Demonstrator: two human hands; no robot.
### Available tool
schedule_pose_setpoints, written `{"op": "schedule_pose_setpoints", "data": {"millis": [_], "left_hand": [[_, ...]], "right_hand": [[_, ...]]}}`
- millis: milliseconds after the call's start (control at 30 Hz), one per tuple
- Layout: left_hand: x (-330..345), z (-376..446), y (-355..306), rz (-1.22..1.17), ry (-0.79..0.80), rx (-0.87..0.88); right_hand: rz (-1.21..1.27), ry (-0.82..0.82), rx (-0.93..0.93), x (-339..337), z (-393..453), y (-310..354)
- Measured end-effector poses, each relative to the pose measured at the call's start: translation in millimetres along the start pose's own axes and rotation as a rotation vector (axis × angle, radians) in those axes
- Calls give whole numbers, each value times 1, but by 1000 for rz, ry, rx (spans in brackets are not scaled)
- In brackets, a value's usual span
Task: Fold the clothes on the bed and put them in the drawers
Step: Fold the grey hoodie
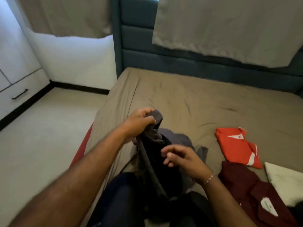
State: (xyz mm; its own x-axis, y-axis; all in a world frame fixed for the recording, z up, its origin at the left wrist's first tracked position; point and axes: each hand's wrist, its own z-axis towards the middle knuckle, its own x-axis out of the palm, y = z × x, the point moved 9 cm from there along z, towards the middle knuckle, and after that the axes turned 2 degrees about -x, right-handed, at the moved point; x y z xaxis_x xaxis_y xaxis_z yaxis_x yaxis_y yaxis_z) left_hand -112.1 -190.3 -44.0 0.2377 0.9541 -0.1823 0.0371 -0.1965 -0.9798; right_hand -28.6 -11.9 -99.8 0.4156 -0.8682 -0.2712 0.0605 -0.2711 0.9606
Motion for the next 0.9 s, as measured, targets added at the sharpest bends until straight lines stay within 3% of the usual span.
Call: {"op": "schedule_pose_setpoints", "data": {"millis": [100, 133, 200, 267, 400, 467, 567, 633, 733, 800, 900], "left_hand": [[17, 9, -84, 205, 414, 117], [22, 9, -118, 315, 506, 188], [32, 7, -167, 560, 609, 306], [31, 12, -209, 801, 562, 427], [4, 31, -260, 1095, 194, 537], [-12, 31, -263, 997, 16, 573], [-46, 35, -208, 902, -320, 491], [-71, 32, -123, 923, -472, 239], [-120, 8, 12, 816, -592, -276], [-146, -2, 57, 481, -588, -506], [-150, 17, 22, -361, -558, -469]], "right_hand": [[-58, -354, -253, -54, 19, 98], [-111, -370, -336, -69, 25, 135], [-204, -253, -373, -79, 40, 184], [-265, -207, -306, -92, 53, 213], [-392, -365, -228, -107, 71, 258], [-418, -497, -261, -112, 71, 279], [-144, -605, -318, -117, 65, 291], [-5, -651, -354, -123, 56, 295], [-5, -736, -396, -148, 42, 298], [-106, -807, -397, -167, 33, 297], [-252, -909, -357, -190, 21, 290]]}}
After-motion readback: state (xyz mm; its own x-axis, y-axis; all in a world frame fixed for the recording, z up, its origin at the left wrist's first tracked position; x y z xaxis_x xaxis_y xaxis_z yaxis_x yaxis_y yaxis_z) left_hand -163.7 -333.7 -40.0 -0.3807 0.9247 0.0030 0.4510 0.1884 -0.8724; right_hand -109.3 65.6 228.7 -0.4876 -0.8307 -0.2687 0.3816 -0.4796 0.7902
